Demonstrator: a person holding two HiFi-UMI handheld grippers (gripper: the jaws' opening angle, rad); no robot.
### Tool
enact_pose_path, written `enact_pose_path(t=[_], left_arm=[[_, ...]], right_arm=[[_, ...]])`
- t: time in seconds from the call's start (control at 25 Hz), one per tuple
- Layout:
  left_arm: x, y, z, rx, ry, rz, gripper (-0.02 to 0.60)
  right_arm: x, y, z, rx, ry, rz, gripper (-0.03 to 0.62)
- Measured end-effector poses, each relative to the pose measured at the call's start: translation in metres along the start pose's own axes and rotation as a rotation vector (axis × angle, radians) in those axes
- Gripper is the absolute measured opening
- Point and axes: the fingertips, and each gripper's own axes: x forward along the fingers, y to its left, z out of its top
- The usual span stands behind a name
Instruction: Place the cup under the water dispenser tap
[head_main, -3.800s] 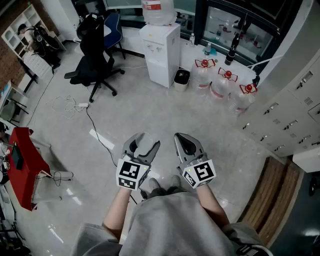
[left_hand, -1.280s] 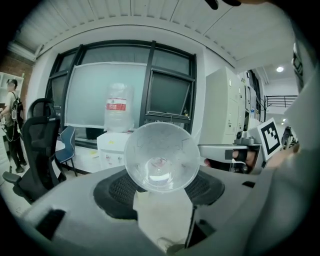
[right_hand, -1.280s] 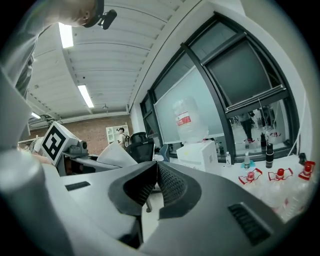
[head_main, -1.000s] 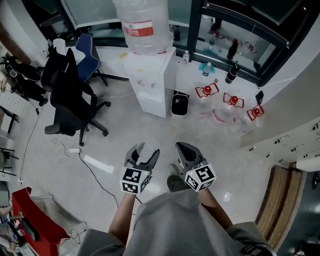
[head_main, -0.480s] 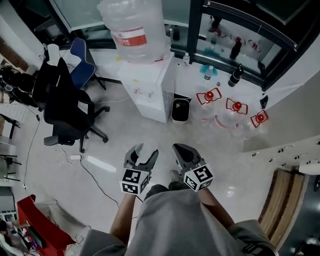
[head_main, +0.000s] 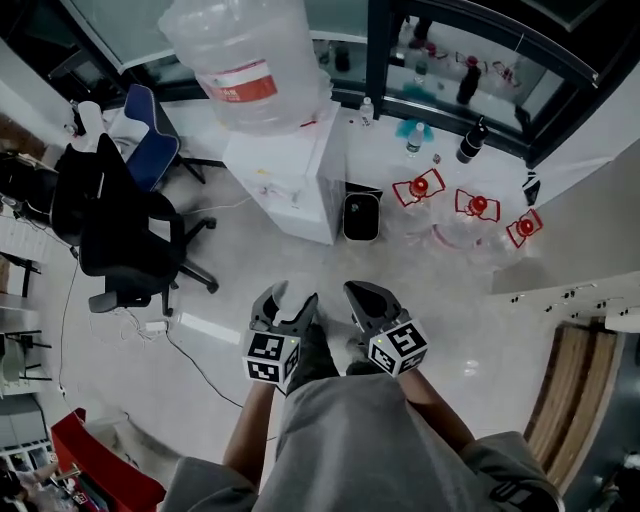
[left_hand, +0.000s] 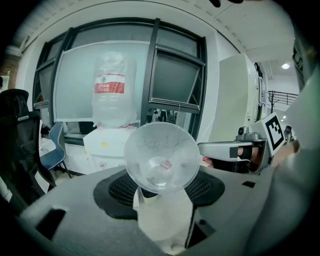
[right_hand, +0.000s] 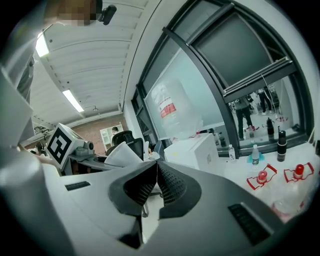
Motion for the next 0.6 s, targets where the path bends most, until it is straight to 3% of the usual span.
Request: enact_pose_path(t=[0.6], left_arm=[[0.077,0.103,0.006,0.034,0.075,-0.097,0.268]], right_arm=[[0.101,-0.04,-0.002,0.073,0.013,-0.16,0.011]])
